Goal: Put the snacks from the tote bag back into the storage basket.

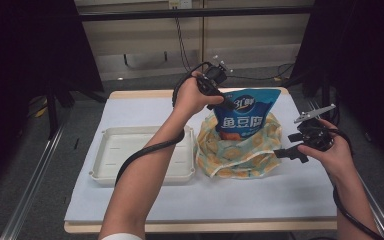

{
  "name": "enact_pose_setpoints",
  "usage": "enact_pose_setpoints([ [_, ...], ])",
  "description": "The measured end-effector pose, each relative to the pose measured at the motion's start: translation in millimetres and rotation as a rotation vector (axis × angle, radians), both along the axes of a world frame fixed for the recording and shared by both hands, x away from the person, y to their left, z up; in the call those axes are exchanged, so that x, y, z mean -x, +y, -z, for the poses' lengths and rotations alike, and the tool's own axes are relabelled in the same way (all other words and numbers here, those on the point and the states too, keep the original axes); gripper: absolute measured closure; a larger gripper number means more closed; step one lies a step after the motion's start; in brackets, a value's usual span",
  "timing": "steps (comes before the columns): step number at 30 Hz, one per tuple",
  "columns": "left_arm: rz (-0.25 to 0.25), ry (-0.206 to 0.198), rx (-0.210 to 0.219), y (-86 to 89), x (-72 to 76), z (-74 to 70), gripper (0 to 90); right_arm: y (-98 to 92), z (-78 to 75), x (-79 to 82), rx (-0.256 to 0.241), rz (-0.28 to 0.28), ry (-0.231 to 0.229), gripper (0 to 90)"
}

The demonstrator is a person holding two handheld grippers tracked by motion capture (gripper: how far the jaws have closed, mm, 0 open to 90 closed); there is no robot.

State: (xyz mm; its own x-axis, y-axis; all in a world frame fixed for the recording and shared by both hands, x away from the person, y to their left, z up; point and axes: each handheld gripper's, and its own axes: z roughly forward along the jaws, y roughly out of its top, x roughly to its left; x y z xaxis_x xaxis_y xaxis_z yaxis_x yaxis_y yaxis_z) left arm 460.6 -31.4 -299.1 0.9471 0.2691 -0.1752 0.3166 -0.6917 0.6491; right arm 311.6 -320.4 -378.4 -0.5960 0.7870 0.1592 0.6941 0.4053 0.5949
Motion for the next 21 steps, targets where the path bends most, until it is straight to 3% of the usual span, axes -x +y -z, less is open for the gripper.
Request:
enact_pose_setpoints([
  [2,0.013,-0.007,0.008,-1.1,0.1,-0.3,60.6,0.2,-0.7,0.6,0.005,0.001,0.004,9.3],
  [3,0.027,-0.018,0.012,-1.6,-0.1,-0.8,70.9,-0.2,-0.7,0.6,-0.002,0.001,0.001,9.3],
  [6,0.069,-0.03,0.002,-3.6,0.8,-1.1,84.6,-1.1,-0.9,0.9,-0.001,0.006,0.005,9.3],
  [8,0.062,-0.023,0.0,-4.9,1.9,-2.0,90.0,-1.2,-0.3,0.6,0.0,0.007,0.006,9.3],
  [14,0.066,-0.025,0.0,-9.8,2.9,-7.9,90.0,-1.0,-1.5,1.1,0.0,0.005,0.003,9.4],
  [21,0.061,-0.027,-0.005,-14.3,2.8,-25.8,90.0,-1.7,-2.2,1.5,-0.001,0.007,-0.003,9.4],
])
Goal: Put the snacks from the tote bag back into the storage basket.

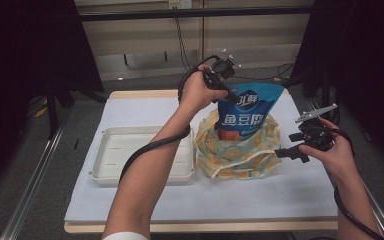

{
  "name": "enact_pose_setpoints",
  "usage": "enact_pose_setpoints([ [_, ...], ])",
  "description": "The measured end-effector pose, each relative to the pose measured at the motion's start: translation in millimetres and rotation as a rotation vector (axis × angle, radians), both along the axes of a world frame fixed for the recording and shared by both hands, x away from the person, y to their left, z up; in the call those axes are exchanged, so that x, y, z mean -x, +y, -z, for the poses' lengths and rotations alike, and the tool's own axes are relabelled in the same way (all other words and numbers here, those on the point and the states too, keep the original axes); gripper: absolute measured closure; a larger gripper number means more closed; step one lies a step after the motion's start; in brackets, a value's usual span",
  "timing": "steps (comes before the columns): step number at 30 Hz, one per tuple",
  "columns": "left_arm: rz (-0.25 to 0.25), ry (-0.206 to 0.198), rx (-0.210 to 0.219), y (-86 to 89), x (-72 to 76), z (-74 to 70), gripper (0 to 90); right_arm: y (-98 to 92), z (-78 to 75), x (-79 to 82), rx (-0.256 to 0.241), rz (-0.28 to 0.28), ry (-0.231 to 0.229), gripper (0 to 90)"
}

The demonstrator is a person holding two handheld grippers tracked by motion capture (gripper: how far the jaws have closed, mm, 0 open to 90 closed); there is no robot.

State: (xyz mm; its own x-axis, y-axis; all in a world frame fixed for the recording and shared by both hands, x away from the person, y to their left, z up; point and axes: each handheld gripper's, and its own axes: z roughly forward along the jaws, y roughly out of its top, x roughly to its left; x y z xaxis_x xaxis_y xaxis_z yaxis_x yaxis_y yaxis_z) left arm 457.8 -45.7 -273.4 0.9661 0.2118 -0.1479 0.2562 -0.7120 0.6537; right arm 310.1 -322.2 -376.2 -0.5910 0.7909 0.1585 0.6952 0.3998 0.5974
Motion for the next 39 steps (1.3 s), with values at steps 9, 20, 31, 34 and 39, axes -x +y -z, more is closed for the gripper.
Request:
enact_pose_setpoints([
  [9,-0.001,-0.006,0.0,-1.8,1.4,-25.4,90.0,0.5,-0.1,-0.1,-0.002,-0.007,-0.006,9.4],
  [20,-0.023,0.014,0.001,-2.7,1.3,-46.5,90.0,-0.3,-2.2,1.4,-0.008,-0.003,-0.008,9.4],
  [31,-0.031,0.025,-0.005,-3.7,2.0,-70.7,90.0,0.1,-4.1,2.3,-0.006,-0.006,-0.014,9.3],
  [34,-0.03,0.022,-0.009,-1.8,2.1,-75.6,90.0,-0.4,-4.6,2.7,-0.01,-0.007,-0.012,9.4],
  [39,-0.032,0.039,-0.017,3.6,1.4,-83.3,90.0,-0.6,-5.0,2.8,-0.009,-0.007,-0.023,9.4],
])
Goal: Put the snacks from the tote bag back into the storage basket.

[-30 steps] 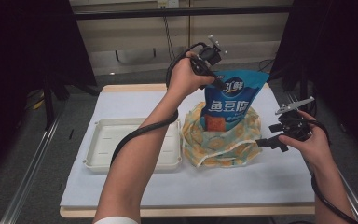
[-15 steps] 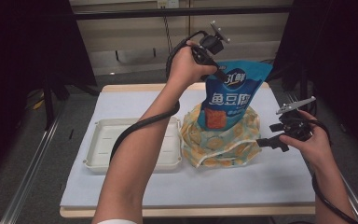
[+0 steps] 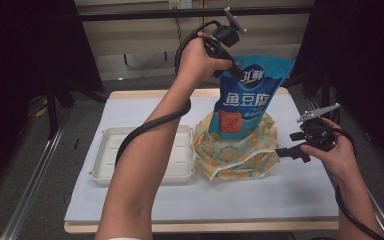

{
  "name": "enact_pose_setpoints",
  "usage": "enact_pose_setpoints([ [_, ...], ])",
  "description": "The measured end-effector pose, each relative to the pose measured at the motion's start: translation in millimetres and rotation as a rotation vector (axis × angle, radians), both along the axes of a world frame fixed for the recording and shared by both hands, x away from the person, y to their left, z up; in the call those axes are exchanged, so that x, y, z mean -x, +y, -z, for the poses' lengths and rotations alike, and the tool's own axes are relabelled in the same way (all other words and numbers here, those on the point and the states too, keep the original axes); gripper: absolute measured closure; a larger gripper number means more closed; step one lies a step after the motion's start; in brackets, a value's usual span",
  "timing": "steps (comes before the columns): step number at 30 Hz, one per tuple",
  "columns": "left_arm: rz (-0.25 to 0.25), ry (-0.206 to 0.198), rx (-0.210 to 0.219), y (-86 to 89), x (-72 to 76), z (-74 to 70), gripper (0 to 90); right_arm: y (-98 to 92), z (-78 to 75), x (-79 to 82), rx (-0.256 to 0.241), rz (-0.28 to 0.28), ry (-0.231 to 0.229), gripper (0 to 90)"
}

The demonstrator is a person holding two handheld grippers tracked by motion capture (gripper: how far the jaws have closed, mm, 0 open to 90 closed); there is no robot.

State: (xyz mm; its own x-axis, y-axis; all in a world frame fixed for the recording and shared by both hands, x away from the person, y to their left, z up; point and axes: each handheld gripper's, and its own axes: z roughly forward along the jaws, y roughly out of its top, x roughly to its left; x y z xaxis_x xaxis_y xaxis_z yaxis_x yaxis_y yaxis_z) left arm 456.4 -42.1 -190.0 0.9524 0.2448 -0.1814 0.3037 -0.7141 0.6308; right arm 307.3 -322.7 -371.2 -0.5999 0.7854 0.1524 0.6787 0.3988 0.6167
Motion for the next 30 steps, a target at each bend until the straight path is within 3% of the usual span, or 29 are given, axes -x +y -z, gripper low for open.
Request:
enact_pose_setpoints([
  [1,-0.016,-0.015,-0.001,1.1,-0.1,-1.5,90.0,0.1,-0.7,0.4,0.0,0.001,0.003,9.3],
  [9,-0.022,-0.017,0.003,10.3,0.5,-16.4,90.0,0.4,-0.5,0.3,0.0,-0.002,0.0,9.4],
  [13,-0.037,0.0,0.025,19.8,0.2,-19.5,90.0,0.7,-1.4,1.0,-0.004,-0.003,-0.003,9.3],
  [22,-0.034,-0.005,-0.017,36.8,3.3,-24.8,90.0,0.6,-1.6,0.7,-0.003,-0.005,-0.009,9.3],
  [30,-0.047,0.014,-0.042,47.2,5.4,-26.7,90.0,1.9,-2.4,1.0,-0.006,-0.005,-0.006,9.3],
])
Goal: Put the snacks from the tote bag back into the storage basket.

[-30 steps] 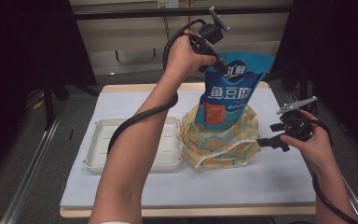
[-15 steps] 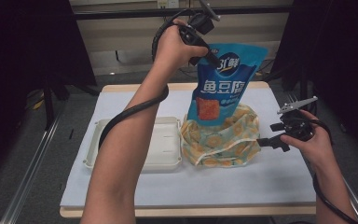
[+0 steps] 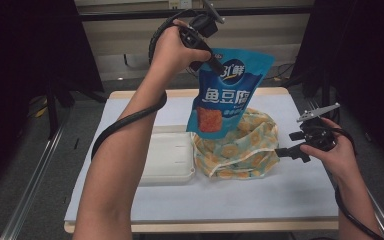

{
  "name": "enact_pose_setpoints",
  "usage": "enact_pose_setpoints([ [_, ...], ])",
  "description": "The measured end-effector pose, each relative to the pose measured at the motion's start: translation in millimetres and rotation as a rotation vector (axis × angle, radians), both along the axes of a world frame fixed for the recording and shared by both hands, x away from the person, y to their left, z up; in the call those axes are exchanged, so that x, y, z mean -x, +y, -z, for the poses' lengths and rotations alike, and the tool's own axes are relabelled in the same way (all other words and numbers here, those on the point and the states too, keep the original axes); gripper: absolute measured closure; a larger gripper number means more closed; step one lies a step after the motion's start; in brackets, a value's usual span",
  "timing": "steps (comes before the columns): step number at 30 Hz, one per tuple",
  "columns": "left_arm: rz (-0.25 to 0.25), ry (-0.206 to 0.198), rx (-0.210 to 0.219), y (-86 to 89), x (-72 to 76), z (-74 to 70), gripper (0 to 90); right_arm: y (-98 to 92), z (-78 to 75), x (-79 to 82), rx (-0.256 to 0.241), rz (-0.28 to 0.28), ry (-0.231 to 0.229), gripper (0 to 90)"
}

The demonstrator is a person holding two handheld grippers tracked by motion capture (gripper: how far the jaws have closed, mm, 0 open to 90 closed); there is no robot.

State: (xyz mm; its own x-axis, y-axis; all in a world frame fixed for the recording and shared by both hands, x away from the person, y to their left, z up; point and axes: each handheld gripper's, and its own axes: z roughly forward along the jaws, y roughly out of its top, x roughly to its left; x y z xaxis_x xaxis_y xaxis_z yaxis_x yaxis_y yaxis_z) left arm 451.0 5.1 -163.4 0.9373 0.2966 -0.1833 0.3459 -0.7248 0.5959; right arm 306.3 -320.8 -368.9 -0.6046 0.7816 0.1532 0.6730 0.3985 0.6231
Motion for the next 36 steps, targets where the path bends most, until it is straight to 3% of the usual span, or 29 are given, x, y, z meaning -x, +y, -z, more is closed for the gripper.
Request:
enact_pose_setpoints([
  [4,-0.002,0.013,0.004,5.2,-0.3,-0.4,90.0,0.2,0.0,0.0,0.003,-0.001,-0.004,9.3],
  [36,-0.061,-0.008,-0.002,44.5,3.9,-1.9,90.0,0.4,-0.1,0.6,0.005,0.001,0.004,9.1],
])
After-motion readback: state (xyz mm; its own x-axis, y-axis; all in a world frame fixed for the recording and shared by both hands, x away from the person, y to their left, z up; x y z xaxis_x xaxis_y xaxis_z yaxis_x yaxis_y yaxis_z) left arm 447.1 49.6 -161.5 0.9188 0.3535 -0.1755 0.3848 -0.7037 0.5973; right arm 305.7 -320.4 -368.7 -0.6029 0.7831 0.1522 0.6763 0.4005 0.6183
